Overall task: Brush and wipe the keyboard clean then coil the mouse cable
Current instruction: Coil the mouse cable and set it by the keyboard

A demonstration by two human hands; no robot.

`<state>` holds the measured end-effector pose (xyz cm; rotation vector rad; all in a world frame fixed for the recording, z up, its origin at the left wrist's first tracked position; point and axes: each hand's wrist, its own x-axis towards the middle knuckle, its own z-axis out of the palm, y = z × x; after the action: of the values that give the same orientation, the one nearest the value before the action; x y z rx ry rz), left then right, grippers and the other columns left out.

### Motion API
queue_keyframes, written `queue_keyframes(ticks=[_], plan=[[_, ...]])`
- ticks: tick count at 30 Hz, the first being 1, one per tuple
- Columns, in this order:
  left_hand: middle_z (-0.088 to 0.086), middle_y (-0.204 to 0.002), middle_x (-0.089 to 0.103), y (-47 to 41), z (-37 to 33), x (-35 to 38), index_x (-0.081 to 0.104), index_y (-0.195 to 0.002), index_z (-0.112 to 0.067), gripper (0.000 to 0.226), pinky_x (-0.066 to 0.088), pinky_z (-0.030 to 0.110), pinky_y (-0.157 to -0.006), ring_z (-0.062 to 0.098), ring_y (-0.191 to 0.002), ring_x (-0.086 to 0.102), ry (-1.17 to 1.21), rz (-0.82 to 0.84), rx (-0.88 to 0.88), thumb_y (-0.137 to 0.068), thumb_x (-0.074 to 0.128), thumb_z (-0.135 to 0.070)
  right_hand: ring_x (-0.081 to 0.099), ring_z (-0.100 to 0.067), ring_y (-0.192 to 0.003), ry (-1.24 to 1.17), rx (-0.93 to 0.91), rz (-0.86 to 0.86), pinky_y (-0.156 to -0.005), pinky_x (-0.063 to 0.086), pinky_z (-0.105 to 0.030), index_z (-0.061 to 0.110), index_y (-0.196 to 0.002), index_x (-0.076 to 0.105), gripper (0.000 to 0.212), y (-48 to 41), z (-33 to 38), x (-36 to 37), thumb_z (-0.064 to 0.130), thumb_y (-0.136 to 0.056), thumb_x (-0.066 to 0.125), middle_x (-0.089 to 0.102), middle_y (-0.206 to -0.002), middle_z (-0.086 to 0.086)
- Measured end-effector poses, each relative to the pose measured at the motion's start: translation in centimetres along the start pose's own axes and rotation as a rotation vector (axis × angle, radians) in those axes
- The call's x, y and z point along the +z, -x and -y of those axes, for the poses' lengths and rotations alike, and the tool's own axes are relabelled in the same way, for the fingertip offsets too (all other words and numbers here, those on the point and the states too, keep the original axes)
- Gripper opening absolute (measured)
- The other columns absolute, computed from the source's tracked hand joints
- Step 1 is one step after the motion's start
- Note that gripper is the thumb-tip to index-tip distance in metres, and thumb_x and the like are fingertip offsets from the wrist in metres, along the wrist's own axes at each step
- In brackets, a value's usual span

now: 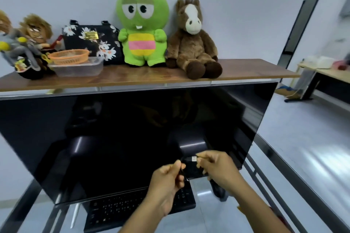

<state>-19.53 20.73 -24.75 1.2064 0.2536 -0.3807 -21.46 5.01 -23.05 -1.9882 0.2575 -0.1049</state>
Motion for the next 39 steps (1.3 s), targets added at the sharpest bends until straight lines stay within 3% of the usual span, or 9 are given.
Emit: queue_keyframes(ticks=[8, 11, 14, 17, 20, 25, 29, 35, 39], plan=[[0.01, -0.077, 0.069, -7.1, 9.6, 1.7, 0.069, -0.096, -0.006, 0.021, 0.052, 0.028, -0.067, 0.019, -0.07, 0.061, -0.363, -0.037, -0.083, -0.089, 0.054, 0.008, 0.057, -0.016, -0.056, -0.25, 0.435, -0.054, -0.056, 0.052, -0.026, 0.004, -0.081, 0.067, 0.022, -3.3, -12.9, 0.2, 0.002, -0.097, 0.052, 0.057, -0.066, -0.008], [0.004, -0.078, 0.067, -8.9, 12.8, 1.8, 0.07, -0.089, -0.019, 0.031, 0.044, 0.022, -0.058, 0.015, -0.069, 0.056, -0.632, 0.015, -0.053, -0.091, 0.045, 0.0, 0.058, -0.017, -0.056, -0.199, 0.488, -0.088, -0.055, 0.055, -0.027, 0.005, -0.078, 0.067, 0.024, -4.8, -16.3, 1.3, -0.001, -0.095, 0.051, 0.059, -0.065, -0.008], [0.001, -0.078, 0.062, -10.4, 15.3, 1.6, 0.065, -0.11, -0.021, 0.027, 0.044, 0.024, -0.056, 0.018, -0.068, 0.056, -0.934, 0.077, 0.028, -0.093, 0.046, -0.011, 0.065, -0.026, -0.069, 0.011, 0.421, -0.118, -0.068, 0.059, -0.041, 0.015, -0.072, 0.063, 0.021, -6.4, -18.9, 2.8, 0.004, -0.09, 0.059, 0.066, -0.076, -0.011], [0.0, -0.12, 0.059, -11.0, 16.9, 1.0, 0.049, -0.133, -0.021, 0.038, 0.044, 0.031, -0.089, 0.022, -0.109, 0.047, -1.373, 0.151, 0.164, -0.096, 0.046, -0.027, 0.064, -0.027, -0.082, 0.3, 0.349, -0.147, -0.073, 0.054, -0.038, 0.01, -0.082, 0.06, 0.009, -7.0, -20.4, 4.0, 0.013, -0.09, 0.059, 0.061, -0.079, -0.005], [-0.005, -0.16, 0.018, -11.0, 17.3, 0.9, 0.02, -0.152, -0.015, 0.06, 0.028, 0.034, -0.105, 0.02, -0.126, 0.029, -1.612, 0.265, 0.207, -0.099, 0.04, -0.037, 0.059, -0.027, -0.085, 0.553, 0.274, -0.099, -0.065, 0.037, -0.027, 0.006, -0.095, 0.061, 0.02, -6.7, -21.8, 4.5, 0.024, -0.098, 0.052, 0.062, -0.086, -0.009], [0.0, -0.162, -0.008, -11.1, 18.4, 0.8, 0.01, -0.154, -0.011, 0.066, 0.027, 0.039, -0.105, 0.026, -0.128, 0.025, -1.902, 0.331, 0.233, -0.101, 0.027, -0.048, 0.059, -0.028, -0.102, 0.742, 0.081, -0.05, -0.073, 0.045, -0.029, 0.005, -0.103, 0.064, 0.024, -6.5, -24.0, 5.9, 0.023, -0.099, 0.049, 0.064, -0.104, -0.014], [0.006, -0.162, -0.009, -10.9, 19.4, 0.8, 0.009, -0.154, -0.007, 0.07, 0.028, 0.04, -0.103, 0.028, -0.129, 0.027, -2.049, 0.283, 0.29, -0.101, 0.023, -0.052, 0.061, -0.027, -0.092, 0.826, 0.084, 0.033, -0.067, 0.056, -0.027, 0.009, -0.095, 0.071, 0.017, -5.9, -25.0, 6.5, 0.017, -0.08, 0.076, 0.064, -0.096, -0.011], [0.023, -0.143, 0.046, -10.5, 20.6, 1.2, 0.058, -0.129, 0.001, 0.07, 0.044, 0.047, -0.075, 0.036, -0.099, 0.052, -1.942, 0.189, 0.527, -0.076, 0.074, -0.042, 0.062, -0.03, -0.093, 0.635, 0.005, -0.153, -0.077, 0.057, -0.036, 0.011, -0.116, 0.066, 0.025, -5.1, -23.1, 1.7, 0.019, -0.095, 0.054, 0.059, -0.113, -0.013], [0.005, -0.113, 0.063, -8.4, 20.3, 5.3, 0.062, -0.115, -0.013, 0.036, 0.046, 0.036, -0.081, 0.024, -0.1, 0.057, -1.771, 0.341, 0.542, -0.092, 0.054, -0.04, 0.064, -0.027, -0.093, 0.58, 0.182, -0.292, -0.081, 0.055, -0.036, 0.011, -0.114, 0.068, 0.025, -2.9, -24.2, -6.6, 0.01, -0.091, 0.06, 0.059, -0.115, -0.01]])
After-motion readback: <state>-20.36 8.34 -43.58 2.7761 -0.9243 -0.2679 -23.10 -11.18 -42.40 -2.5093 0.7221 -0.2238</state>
